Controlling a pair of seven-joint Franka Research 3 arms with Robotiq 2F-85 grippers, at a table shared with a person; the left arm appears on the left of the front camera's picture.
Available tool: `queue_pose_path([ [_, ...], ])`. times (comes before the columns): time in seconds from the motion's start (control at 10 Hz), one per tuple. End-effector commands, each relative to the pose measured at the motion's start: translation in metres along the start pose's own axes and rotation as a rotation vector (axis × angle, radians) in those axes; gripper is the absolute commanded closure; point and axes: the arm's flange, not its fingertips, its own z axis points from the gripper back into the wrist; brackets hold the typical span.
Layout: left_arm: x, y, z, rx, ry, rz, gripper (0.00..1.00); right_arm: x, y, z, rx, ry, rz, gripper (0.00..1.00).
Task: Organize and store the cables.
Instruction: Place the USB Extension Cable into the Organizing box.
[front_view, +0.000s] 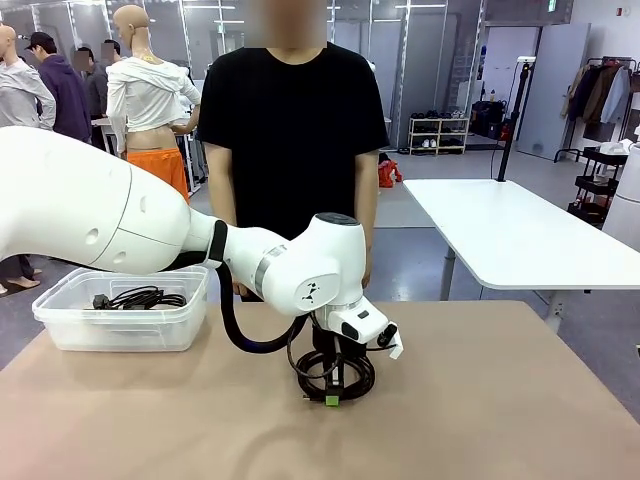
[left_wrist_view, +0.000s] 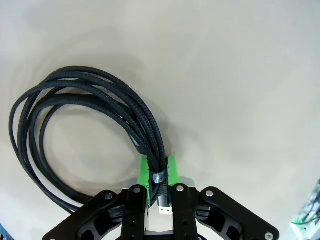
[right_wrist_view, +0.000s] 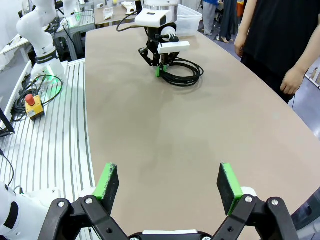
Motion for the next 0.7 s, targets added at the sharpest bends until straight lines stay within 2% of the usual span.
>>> queue_pose_path([
  [0.0,-0.017,-0.002,0.032,-0.021,-0.069,-0.028,1.00,0.002,0.002,-0.002,-0.009,-0.014,0.007,0.00],
  [0.2,-0.040,-0.006,0.089,-0.009,-0.173,-0.077,1.00,0.002,0.002,-0.002,-0.009,-0.014,0.007,0.00],
  [0.3,-0.053,-0.011,0.114,0.003,-0.183,-0.153,1.00,0.002,0.002,-0.002,-0.009,-0.014,0.007,0.00],
  [0.4,-0.062,-0.014,0.125,0.045,-0.147,-0.185,1.00,0.002,0.002,-0.002,-0.009,-0.014,0.007,0.00],
  [0.6,-0.066,-0.020,0.138,0.081,-0.137,-0.173,1.00,0.002,0.002,-0.002,-0.009,-0.014,0.007,0.00],
])
